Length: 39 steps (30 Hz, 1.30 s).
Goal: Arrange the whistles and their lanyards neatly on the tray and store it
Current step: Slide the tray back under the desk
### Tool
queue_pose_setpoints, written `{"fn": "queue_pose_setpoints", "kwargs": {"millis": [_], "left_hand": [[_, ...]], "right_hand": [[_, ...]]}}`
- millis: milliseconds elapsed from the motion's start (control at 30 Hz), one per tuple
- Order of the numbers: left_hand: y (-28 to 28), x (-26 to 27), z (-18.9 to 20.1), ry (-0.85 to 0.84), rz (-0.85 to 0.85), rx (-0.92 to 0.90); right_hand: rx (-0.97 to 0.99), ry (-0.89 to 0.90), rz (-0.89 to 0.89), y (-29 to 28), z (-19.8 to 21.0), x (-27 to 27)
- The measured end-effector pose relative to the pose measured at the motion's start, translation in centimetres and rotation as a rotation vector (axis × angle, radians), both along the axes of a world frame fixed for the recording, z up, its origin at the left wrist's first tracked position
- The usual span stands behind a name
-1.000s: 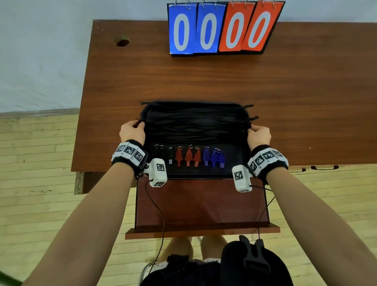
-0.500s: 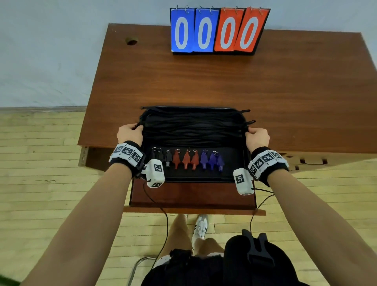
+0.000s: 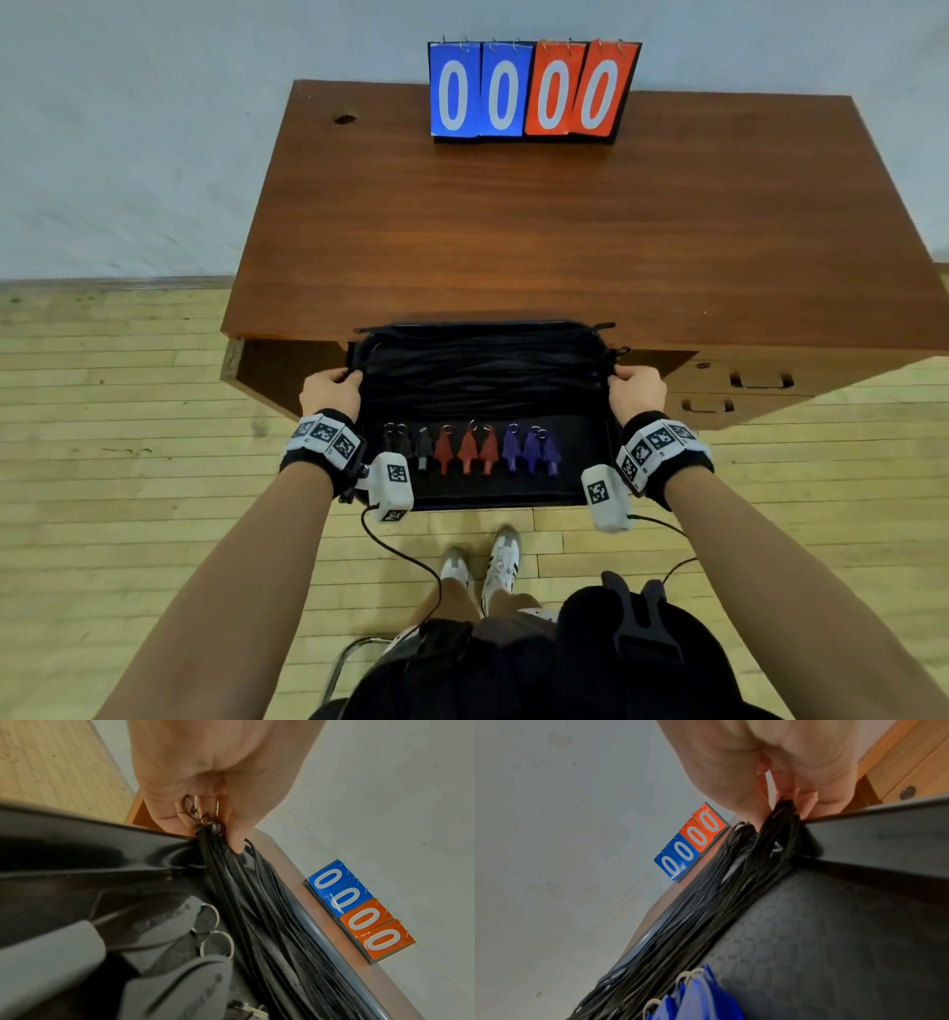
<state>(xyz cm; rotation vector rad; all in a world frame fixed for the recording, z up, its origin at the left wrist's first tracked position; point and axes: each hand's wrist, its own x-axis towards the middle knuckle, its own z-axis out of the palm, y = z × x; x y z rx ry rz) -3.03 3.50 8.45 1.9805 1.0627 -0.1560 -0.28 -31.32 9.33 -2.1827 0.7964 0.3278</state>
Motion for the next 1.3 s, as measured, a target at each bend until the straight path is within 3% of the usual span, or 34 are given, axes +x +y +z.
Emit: {"fn": "queue_pose_setpoints", "kwargs": {"millis": [400,1300], "left_hand": [[1.9,-2.1,-4.2,0.069,-0.072,-0.034],[1.2,4.7,-12.0,0.005,-0.022,-0.040]], "right_hand": [[-0.044,0.068,-0.036,1.7,-3.6,-4.2],[-0.030,0.049,-0.063,1.3,-12.0,2.6]]}}
